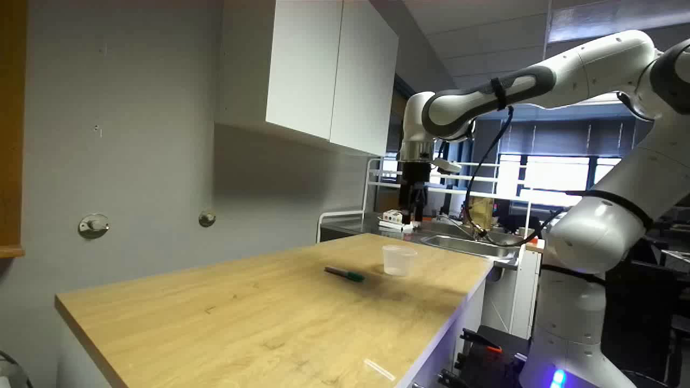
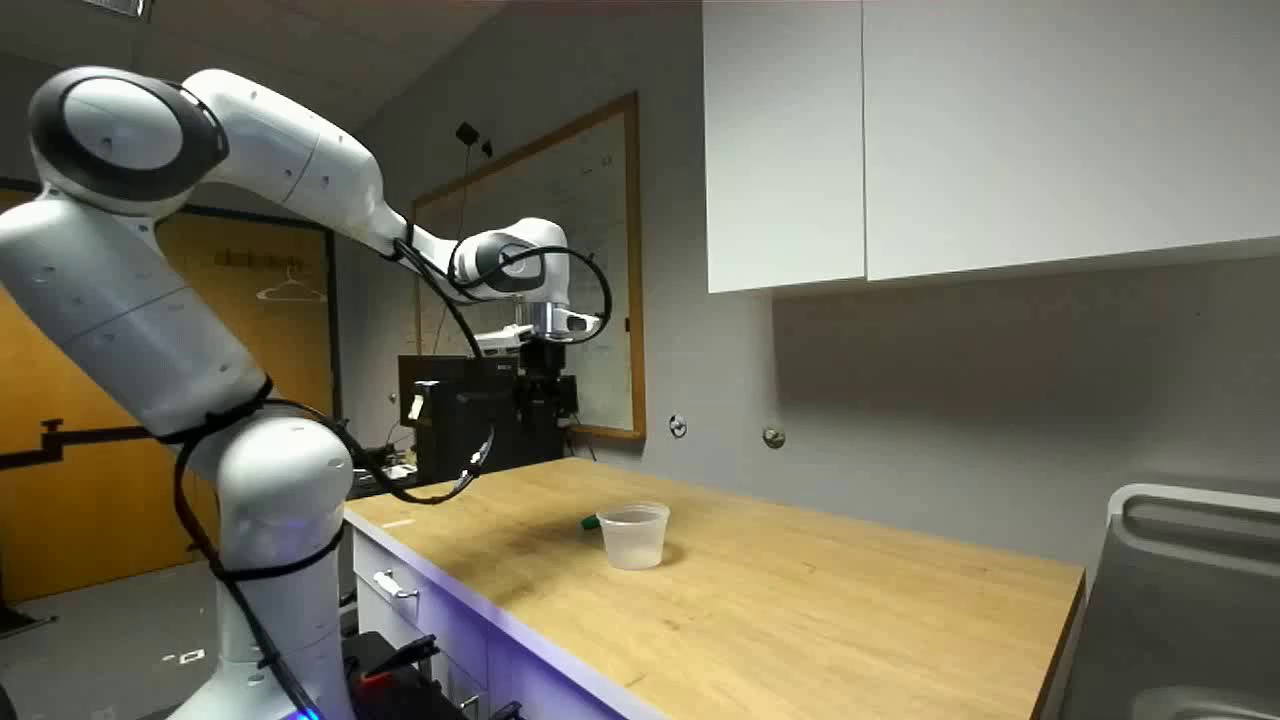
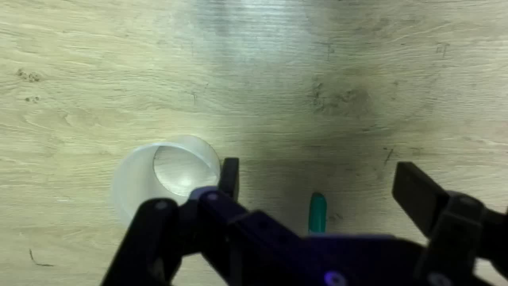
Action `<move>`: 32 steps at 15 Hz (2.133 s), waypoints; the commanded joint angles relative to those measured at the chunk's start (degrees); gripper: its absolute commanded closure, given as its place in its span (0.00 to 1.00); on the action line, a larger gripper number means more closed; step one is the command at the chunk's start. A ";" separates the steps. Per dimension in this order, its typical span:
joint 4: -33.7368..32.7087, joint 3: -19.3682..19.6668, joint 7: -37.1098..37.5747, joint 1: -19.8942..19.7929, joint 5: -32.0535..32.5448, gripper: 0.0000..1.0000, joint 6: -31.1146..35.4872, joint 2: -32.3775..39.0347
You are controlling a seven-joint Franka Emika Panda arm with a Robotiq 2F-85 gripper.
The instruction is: Plcae the marker in the bowl
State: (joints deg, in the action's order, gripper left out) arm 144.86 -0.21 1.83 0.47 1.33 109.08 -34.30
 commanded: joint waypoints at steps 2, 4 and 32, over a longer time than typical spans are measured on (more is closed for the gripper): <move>-0.11 -0.19 -0.10 -0.21 -0.12 0.00 -0.11 0.04; -0.11 -0.19 -0.10 -0.21 -0.12 0.00 -0.10 0.04; -14.07 -4.55 1.03 2.53 0.70 0.00 12.05 23.86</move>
State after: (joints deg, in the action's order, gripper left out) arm 135.45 -4.32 2.02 2.73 1.43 121.67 -15.81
